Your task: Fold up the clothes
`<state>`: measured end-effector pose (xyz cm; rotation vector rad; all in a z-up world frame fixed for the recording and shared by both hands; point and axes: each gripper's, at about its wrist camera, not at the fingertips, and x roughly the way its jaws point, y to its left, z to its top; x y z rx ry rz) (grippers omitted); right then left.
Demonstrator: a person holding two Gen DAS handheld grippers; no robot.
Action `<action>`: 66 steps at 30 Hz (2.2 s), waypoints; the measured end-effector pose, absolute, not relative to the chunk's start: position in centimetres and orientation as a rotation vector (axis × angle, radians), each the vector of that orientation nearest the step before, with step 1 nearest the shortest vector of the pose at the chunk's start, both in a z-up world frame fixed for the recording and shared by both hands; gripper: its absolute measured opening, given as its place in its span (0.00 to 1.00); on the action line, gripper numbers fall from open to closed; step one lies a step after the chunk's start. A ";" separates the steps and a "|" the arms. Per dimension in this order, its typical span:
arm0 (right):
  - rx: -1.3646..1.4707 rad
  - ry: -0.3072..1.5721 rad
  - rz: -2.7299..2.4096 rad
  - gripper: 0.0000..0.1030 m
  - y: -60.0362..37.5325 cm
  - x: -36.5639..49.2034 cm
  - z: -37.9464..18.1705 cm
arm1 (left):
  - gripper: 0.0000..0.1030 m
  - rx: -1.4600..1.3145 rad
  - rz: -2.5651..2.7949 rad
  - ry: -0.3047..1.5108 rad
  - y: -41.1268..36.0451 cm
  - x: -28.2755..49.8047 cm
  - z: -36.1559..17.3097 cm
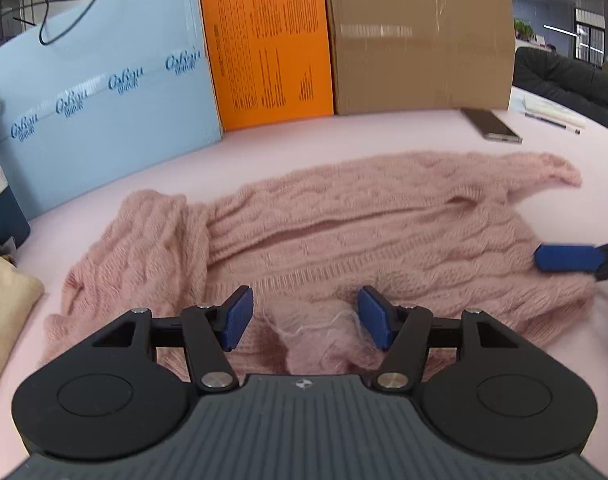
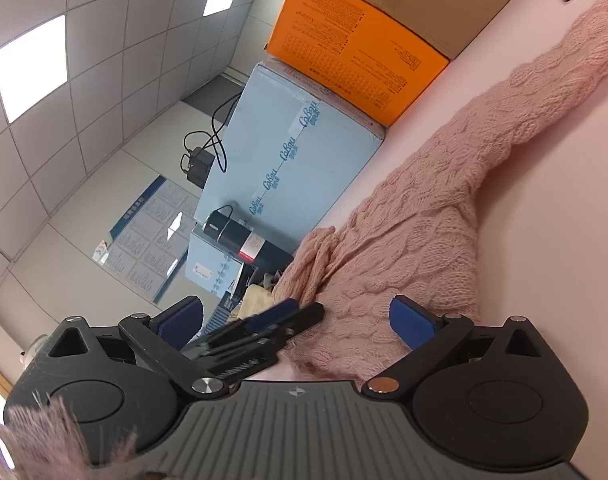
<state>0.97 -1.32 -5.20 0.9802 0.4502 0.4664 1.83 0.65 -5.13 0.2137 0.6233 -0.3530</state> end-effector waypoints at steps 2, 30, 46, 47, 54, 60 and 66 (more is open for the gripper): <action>0.972 0.442 0.419 0.98 -2.5 0.1 -4.9 | 0.64 0.202 -0.342 0.597 0.9 1.7 -5.4; 0.914 0.329 -0.313 0.77 -15.4 3.2 -5.1 | 0.83 0.171 -0.345 0.597 1.2 1.8 -5.6; 0.785 0.282 -0.071 0.09 -11.6 5.9 -2.7 | 0.86 0.123 -0.234 0.606 2.6 9.4 0.5; 0.775 0.281 -0.046 0.09 -10.9 6.6 -2.1 | 0.86 0.120 -0.212 0.648 2.5 11.1 0.1; 0.684 0.318 0.139 0.09 -4.0 11.3 0.2 | 0.86 -0.070 -0.245 0.662 5.6 14.7 -1.2; 0.520 0.456 0.271 0.09 4.2 17.2 -0.4 | 0.86 -0.212 -0.218 0.643 9.9 14.6 -1.1; 0.415 0.596 0.357 0.31 9.7 19.4 -1.9 | 0.86 -0.243 -0.198 0.663 11.1 15.2 -1.4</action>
